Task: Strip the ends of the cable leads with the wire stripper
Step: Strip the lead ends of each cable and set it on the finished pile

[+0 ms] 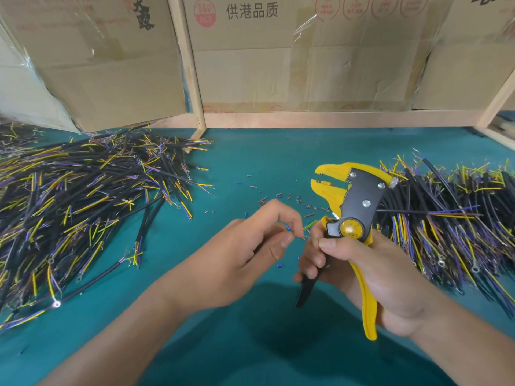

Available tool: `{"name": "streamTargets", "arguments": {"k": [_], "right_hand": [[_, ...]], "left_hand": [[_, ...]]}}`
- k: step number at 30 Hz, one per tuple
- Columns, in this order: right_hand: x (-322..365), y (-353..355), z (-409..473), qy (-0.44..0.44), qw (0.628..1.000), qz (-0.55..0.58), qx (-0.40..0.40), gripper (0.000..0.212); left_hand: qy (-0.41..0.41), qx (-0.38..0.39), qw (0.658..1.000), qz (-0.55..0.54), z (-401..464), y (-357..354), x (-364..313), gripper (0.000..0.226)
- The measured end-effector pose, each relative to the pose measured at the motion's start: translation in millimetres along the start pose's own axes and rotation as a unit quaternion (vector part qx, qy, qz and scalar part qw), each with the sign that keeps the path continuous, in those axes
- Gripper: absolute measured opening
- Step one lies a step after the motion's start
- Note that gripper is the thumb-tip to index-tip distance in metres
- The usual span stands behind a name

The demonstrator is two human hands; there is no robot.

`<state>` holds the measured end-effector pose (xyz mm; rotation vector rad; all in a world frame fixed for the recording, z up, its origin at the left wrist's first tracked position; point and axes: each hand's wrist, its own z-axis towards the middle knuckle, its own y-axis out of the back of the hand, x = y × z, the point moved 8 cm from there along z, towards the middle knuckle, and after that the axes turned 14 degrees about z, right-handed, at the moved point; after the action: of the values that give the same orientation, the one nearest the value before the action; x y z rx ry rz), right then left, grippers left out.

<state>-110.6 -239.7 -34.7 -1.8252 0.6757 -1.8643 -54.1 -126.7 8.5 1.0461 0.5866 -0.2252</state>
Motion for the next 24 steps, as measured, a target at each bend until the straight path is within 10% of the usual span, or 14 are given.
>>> {"name": "streamTargets", "arguments": {"k": [24], "right_hand": [[13, 19, 1, 0.021, 0.987, -0.151, -0.041, 0.011]], "left_hand": [[0.025, -0.085, 0.993, 0.074, -6, 42, 22, 0.008]]}}
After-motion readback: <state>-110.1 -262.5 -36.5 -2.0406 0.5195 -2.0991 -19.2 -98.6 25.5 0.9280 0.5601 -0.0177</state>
